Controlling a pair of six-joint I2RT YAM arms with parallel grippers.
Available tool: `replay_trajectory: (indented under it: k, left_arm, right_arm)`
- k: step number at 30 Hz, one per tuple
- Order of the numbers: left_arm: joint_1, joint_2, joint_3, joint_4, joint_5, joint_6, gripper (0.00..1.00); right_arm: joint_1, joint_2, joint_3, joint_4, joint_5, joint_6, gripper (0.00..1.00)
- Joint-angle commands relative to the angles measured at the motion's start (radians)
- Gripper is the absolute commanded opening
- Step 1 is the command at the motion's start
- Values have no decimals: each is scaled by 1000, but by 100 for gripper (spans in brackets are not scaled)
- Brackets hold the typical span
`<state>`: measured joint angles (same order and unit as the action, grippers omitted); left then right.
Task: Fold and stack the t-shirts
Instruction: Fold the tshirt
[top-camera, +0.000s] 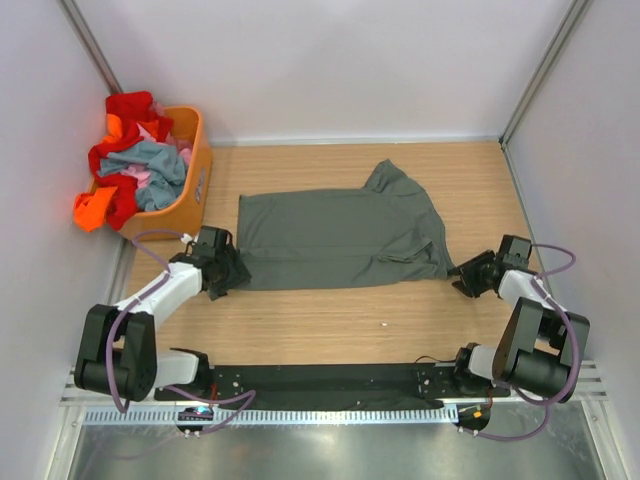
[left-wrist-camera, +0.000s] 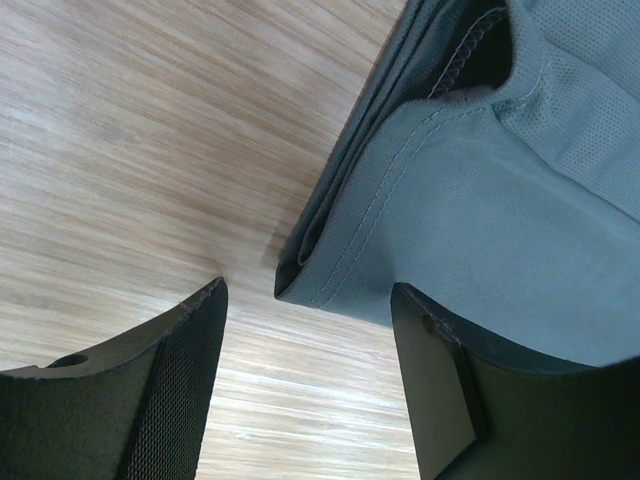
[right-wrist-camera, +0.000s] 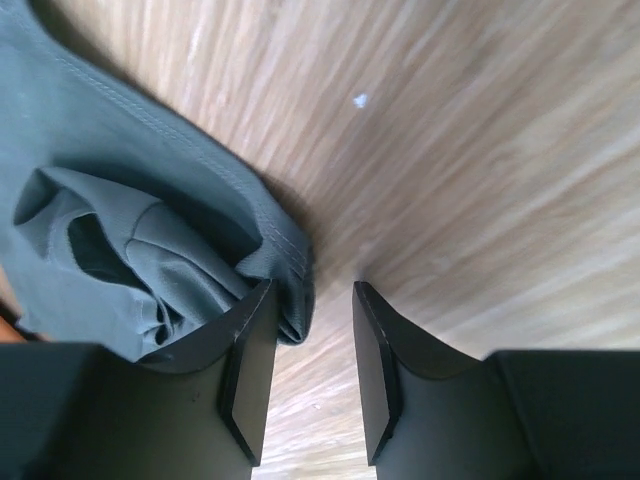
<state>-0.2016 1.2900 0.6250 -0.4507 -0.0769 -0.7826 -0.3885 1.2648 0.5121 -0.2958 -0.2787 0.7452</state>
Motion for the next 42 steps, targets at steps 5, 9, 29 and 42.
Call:
replay_trajectory:
  k: [5,9,29,42]
  left_arm:
    - [1,14,-19,72,-3,-26,66]
    - [2,19,-25,78,-3,-27,63]
    - [1,13,36,-8,-95,-23,0]
    - [2,-106,16,-98,-103,-26,0]
  right_arm:
    - [39,33,-43,119,-48,45,41]
    - [37,57,-38,121,-43,31,37]
    - [-9,4,51,11,5,-76,1]
    - [-35,-93,80,-157,130,-141,1]
